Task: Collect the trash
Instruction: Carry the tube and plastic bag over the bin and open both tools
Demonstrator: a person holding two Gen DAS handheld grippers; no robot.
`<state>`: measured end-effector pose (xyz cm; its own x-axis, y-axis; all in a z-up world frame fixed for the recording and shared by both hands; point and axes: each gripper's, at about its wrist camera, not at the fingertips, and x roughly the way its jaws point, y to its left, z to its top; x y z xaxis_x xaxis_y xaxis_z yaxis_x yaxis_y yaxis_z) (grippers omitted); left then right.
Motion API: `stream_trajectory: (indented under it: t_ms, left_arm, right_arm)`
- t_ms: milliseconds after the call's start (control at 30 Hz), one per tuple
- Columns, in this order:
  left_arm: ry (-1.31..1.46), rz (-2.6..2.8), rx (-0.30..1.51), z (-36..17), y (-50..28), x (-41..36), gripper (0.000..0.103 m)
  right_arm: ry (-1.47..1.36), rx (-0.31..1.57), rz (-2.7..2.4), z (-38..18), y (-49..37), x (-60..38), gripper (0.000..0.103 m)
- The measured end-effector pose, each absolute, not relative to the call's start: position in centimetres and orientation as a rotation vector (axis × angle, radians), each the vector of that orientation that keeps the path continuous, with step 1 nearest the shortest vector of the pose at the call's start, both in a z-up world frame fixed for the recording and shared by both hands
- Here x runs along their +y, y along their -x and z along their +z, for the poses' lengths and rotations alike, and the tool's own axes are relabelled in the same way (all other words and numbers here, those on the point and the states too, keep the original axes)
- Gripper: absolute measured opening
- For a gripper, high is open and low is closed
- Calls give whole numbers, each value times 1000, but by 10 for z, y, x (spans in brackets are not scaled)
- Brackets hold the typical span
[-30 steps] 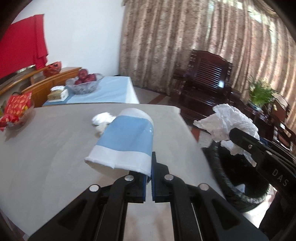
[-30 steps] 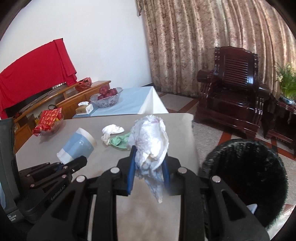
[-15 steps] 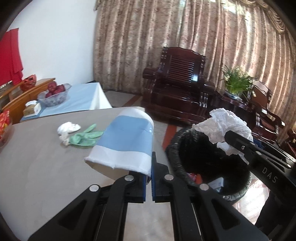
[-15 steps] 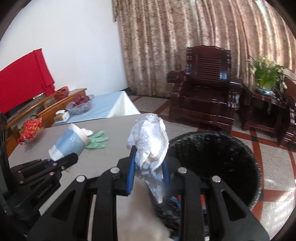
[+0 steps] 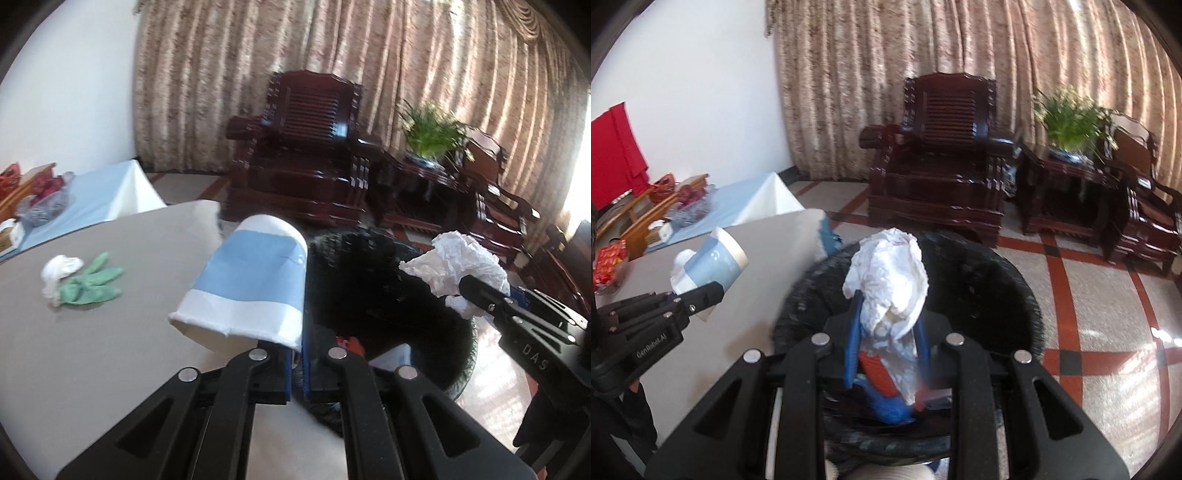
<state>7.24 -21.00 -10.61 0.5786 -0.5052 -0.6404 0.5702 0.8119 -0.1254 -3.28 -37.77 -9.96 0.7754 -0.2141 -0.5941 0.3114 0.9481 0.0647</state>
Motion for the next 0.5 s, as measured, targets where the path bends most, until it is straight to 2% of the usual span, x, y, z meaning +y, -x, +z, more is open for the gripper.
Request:
stream_trajectory:
  t_ms: [500]
  left_arm:
    - [-100,-733,787,-153,-115,-298,4]
  right_arm:
    - [-195,710,-333,-156,-1,-440,25]
